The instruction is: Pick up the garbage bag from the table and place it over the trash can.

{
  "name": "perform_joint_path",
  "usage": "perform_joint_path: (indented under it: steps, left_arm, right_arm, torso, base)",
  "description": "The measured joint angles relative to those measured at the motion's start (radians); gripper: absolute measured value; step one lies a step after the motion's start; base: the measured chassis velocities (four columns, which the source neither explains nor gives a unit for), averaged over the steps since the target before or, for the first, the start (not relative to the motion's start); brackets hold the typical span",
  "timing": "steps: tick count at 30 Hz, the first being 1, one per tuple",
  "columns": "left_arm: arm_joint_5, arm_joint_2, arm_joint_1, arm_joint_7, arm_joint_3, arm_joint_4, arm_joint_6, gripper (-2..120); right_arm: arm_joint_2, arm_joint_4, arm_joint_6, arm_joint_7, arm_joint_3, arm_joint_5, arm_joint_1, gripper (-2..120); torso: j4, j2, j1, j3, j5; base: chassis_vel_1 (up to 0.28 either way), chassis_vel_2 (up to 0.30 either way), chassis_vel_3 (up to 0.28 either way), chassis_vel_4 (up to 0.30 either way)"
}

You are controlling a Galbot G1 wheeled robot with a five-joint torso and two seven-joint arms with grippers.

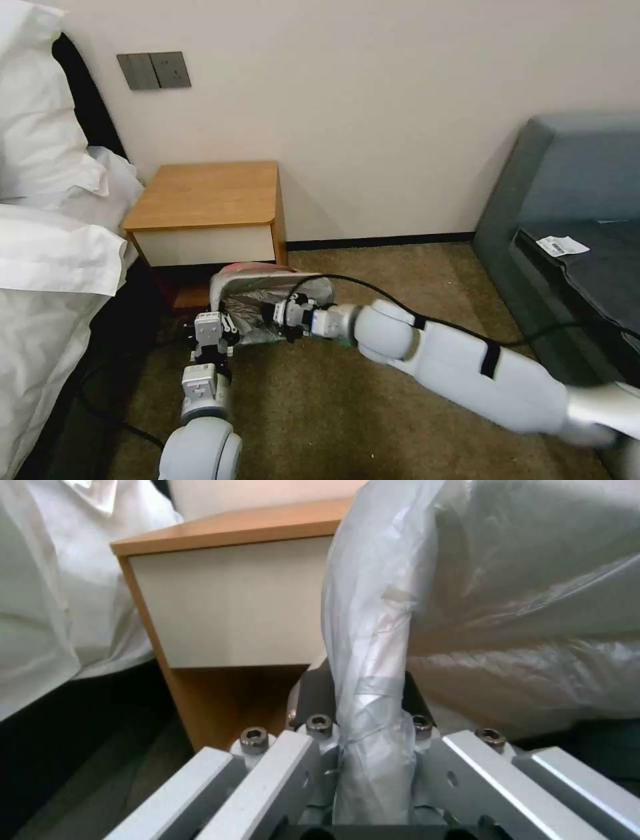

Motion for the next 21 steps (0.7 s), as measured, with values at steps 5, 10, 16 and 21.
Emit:
perform_joint_path:
  steps: [5,10,16,21]
  left_arm:
    - [0.017,-0.003,0.011,-0.001,0.002,-0.008,-0.001,4]
    - [0.030,-0.006,0.014,-0.001,0.015,-0.015,-0.001,4]
    - [0.054,-0.021,0.020,-0.001,0.042,-0.012,-0.001,4]
    - [0.069,-0.035,0.023,-0.002,0.058,-0.012,-0.001,4]
  right_arm:
    - [0.039,-0.098,0.003,0.014,-0.059,-0.006,0.054,0]
    - [0.086,-0.198,0.005,0.027,-0.148,0.001,0.130,0]
    - [0.152,-0.288,0.013,0.037,-0.193,-0.004,0.150,0]
    - [0.188,-0.338,0.020,0.046,-0.208,-0.014,0.149,0]
  torso:
    - [-0.0003,0.000,0.000,0.000,0.0001]
    - [-0.0001,0.000,0.000,0.000,0.0002]
    - [-0.0001,0.000,0.000,0.000,0.0001]
    - [-0.0001,0.000,0.000,0.000,0.0002]
  base:
    - [0.000,0.000,0.000,0.000]
    - [0.000,0.000,0.000,0.000]
    - [0.000,0.000,0.000,0.000]
    - [0.000,0.000,0.000,0.000]
